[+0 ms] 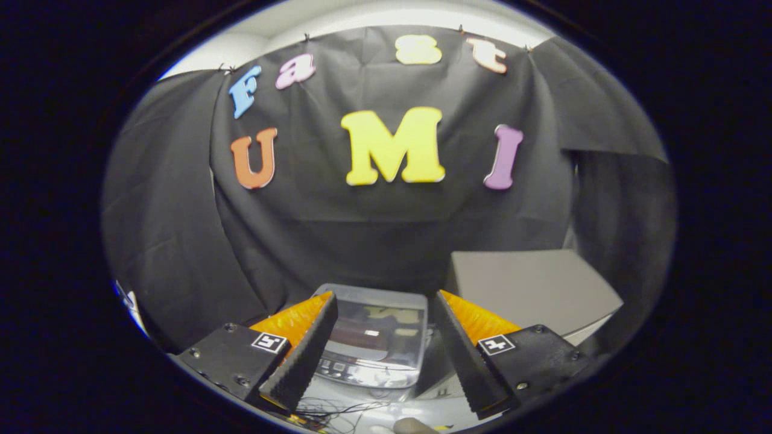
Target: Put the clothes into the washing machine and then close the washing machine lid.
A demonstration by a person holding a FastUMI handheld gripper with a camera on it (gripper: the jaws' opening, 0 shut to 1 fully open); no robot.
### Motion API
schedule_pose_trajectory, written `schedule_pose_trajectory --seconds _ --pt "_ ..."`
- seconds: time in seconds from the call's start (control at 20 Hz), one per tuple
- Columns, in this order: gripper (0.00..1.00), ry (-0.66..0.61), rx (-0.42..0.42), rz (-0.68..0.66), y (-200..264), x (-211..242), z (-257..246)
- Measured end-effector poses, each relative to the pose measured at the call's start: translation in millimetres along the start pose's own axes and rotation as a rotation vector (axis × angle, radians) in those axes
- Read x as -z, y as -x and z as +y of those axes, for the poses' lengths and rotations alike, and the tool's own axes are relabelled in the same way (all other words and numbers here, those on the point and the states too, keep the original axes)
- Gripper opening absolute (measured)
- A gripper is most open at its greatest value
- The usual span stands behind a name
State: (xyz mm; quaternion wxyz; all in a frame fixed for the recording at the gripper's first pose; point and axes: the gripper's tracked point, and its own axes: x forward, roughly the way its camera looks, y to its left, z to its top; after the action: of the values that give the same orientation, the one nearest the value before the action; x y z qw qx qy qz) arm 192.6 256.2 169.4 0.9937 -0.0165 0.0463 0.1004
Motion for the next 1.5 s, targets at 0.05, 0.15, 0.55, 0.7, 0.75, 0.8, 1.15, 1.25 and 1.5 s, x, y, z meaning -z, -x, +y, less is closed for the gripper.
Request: schedule_pose_trajectory --seconds 0.05,0.15,0.55,0.7,0.75,0.8,1.15,1.25,1.5 --pt "1.00 0.004 0.009 -0.033 16 -6 -16" --pt "1.00 -0.008 0.036 -0.075 49 -9 -50" --pt "1.00 -0.077 0.138 -0.117 156 44 -180" --pt "1.00 -0.133 0.177 -0.096 190 80 -230" --pt "1.00 -0.143 0.188 -0.089 200 92 -245" --pt "1.00 -0.146 0.197 -0.083 209 104 -259" --pt "0.98 -0.107 0.183 -0.047 257 182 -303" --pt "0.98 -0.117 0.171 -0.028 260 199 -303" --pt "0.98 -0.087 0.139 0.005 262 221 -298"
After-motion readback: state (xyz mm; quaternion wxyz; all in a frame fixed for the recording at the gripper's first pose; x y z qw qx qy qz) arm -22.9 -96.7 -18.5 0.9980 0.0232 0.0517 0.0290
